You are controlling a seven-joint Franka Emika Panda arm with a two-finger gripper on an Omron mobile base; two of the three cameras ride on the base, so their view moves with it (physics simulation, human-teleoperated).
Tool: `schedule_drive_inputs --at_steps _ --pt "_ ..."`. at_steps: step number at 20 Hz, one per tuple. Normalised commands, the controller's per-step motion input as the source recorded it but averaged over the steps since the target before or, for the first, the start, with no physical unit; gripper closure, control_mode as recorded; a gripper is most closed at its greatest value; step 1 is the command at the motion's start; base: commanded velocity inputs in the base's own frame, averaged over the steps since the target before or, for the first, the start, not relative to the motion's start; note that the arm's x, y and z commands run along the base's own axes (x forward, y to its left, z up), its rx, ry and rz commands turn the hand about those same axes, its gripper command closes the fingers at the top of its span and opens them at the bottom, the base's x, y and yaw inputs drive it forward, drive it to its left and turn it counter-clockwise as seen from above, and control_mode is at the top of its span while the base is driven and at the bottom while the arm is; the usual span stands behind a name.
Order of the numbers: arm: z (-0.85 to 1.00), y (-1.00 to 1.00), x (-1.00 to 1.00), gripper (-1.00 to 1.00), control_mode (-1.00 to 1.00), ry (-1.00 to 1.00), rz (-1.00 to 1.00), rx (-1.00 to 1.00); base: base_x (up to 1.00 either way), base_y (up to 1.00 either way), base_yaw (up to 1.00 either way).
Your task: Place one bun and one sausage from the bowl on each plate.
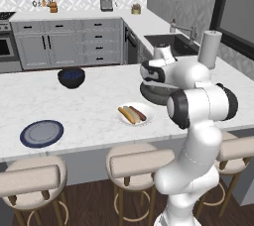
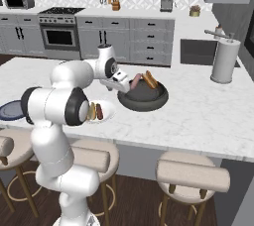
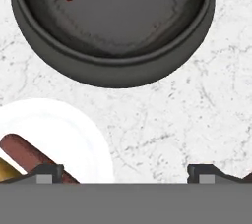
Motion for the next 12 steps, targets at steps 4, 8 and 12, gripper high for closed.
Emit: schedule_drive_inputs --at_steps 4,8,12 --pt "0.00 -0.36 0.65 -1.00 -1.00 -0.01 0.04 0.00 0.00 0.00 0.00" --pt "0.00 -0.26 0.85 -1.00 -1.00 0.00 0.00 0.00 0.00 0.00 0.00" --pt "-0.01 -0.01 0.89 -1.00 -1.00 0.05 0.00 0.00 0.00 0.00 0.00"
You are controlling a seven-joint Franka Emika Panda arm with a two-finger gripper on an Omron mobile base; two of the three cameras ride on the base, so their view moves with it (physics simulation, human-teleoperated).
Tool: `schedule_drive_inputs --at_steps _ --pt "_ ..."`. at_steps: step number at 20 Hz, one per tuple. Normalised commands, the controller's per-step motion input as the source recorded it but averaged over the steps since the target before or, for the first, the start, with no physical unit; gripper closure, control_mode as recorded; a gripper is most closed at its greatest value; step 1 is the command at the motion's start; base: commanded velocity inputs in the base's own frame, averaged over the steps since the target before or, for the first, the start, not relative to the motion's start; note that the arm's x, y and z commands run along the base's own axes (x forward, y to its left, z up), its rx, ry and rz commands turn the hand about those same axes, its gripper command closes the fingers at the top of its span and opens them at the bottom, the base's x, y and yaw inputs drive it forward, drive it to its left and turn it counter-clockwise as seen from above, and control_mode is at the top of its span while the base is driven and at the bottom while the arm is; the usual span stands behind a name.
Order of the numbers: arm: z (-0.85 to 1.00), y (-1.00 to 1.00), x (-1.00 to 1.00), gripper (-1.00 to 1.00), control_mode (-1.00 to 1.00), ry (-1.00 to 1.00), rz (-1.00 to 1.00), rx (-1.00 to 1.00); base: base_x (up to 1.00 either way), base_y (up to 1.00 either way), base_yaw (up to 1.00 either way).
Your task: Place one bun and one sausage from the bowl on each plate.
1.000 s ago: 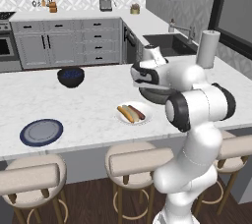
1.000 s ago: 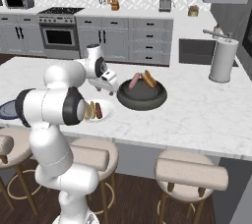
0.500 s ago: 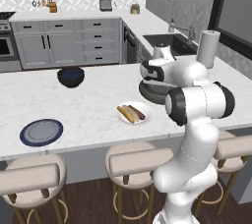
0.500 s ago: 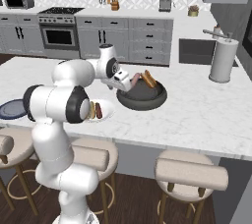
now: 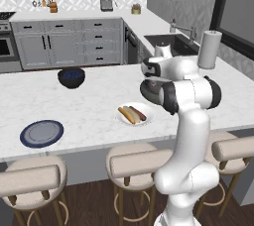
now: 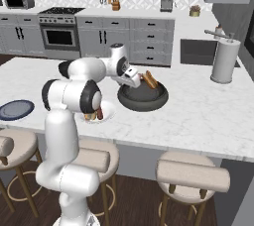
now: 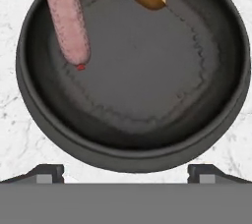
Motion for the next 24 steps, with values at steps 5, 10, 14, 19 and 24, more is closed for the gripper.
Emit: schedule_drive_inputs --at_steps 5,10,14,19,24 --pt "-0.10 0.00 0.75 -1.00 -1.00 0.01 0.00 0.03 0.00 0.00 0.00" --pt "-0.31 -0.03 0.51 -1.00 -1.00 0.00 0.00 0.03 0.00 0.00 0.00" --pt "-0.46 0.00 0.17 -1.00 -1.00 0.00 0.00 0.00 0.00 0.00 0.00" --pt "-0.24 -0.01 0.15 -1.00 -1.00 0.00 0.00 0.00 0.00 0.00 0.00" --pt "-0.19 -0.22 0.08 -1.00 -1.00 -0.04 0.00 0.00 0.00 0.00 0.00"
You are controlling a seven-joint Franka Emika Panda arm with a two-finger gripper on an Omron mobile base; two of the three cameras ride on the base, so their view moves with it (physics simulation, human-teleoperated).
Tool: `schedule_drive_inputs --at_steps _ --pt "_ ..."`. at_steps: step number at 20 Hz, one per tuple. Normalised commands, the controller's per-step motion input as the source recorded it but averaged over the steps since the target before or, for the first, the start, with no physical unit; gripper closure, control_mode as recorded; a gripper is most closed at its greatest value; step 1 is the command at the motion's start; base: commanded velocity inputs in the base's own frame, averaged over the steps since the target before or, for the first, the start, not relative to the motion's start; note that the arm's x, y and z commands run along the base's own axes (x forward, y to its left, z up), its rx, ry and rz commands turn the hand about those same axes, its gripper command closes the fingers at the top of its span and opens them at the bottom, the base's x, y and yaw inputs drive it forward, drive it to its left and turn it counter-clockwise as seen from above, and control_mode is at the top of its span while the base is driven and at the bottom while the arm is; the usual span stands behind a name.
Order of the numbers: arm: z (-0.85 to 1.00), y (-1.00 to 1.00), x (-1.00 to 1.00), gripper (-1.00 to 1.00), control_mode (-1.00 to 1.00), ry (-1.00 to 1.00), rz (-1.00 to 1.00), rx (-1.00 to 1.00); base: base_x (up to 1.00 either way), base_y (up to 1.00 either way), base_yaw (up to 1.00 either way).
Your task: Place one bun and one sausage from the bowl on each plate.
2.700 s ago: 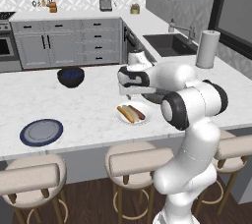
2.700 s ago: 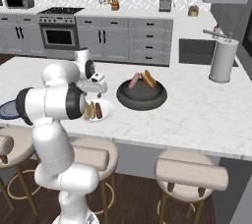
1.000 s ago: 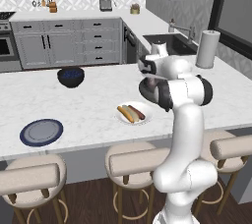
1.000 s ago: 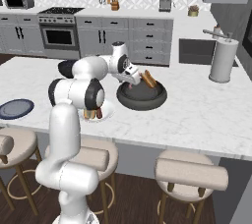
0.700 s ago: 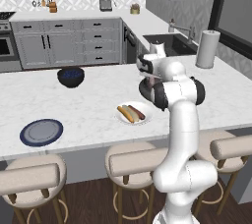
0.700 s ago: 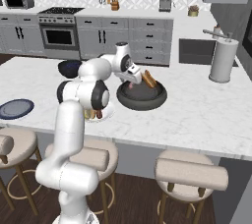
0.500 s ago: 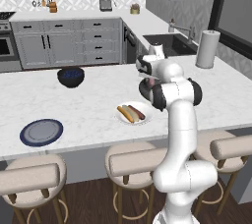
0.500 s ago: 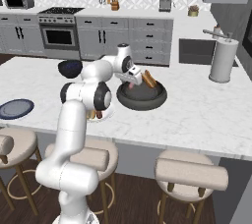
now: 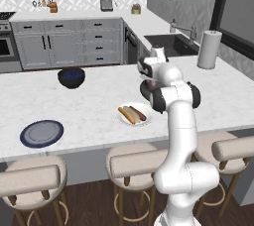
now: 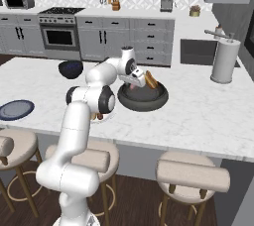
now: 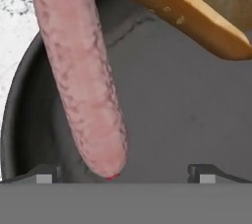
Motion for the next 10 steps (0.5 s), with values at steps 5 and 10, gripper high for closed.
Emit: schedule_drive_inputs --at_steps 5,10 --pt "-0.18 -0.07 0.08 -1.00 -1.00 -0.05 0.02 0.00 0.00 0.00 0.00" --pt "-0.02 0.06 0.03 -1.00 -1.00 -0.08 0.07 0.00 0.00 0.00 0.00"
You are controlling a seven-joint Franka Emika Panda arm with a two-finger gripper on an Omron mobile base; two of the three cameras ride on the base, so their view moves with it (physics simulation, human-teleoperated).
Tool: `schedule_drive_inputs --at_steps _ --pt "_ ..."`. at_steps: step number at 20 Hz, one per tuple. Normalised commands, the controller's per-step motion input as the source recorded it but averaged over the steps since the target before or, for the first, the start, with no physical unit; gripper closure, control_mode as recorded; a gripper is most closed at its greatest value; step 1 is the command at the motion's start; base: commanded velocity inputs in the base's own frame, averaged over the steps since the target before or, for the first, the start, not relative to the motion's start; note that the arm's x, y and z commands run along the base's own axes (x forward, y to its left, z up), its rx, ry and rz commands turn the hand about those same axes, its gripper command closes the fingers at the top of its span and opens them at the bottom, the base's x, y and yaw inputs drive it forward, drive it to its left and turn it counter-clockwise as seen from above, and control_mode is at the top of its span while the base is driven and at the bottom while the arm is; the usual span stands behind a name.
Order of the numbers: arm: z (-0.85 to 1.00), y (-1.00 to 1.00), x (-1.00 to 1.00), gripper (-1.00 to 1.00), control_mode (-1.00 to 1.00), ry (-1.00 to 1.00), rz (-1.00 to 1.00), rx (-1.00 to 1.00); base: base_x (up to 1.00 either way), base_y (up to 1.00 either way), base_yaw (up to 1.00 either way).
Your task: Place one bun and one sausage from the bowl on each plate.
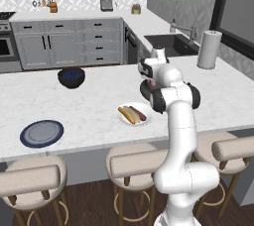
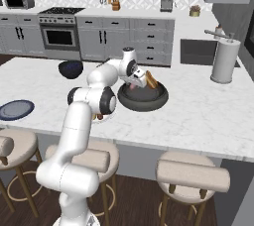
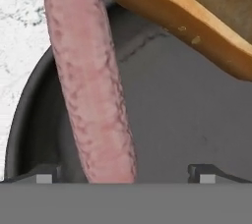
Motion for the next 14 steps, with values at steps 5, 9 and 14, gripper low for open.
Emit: schedule_drive_inputs --at_steps 5,9,14 --pt "-0.36 0.00 0.15 -1.00 -1.00 -0.03 0.08 0.00 0.00 0.00 0.00" --pt "-0.37 0.01 0.12 1.00 -1.00 -0.09 0.07 0.00 0.00 0.00 0.00" --pt "-0.24 0.05 0.10 1.00 -1.00 -0.03 0.07 0.00 0.00 0.00 0.00"
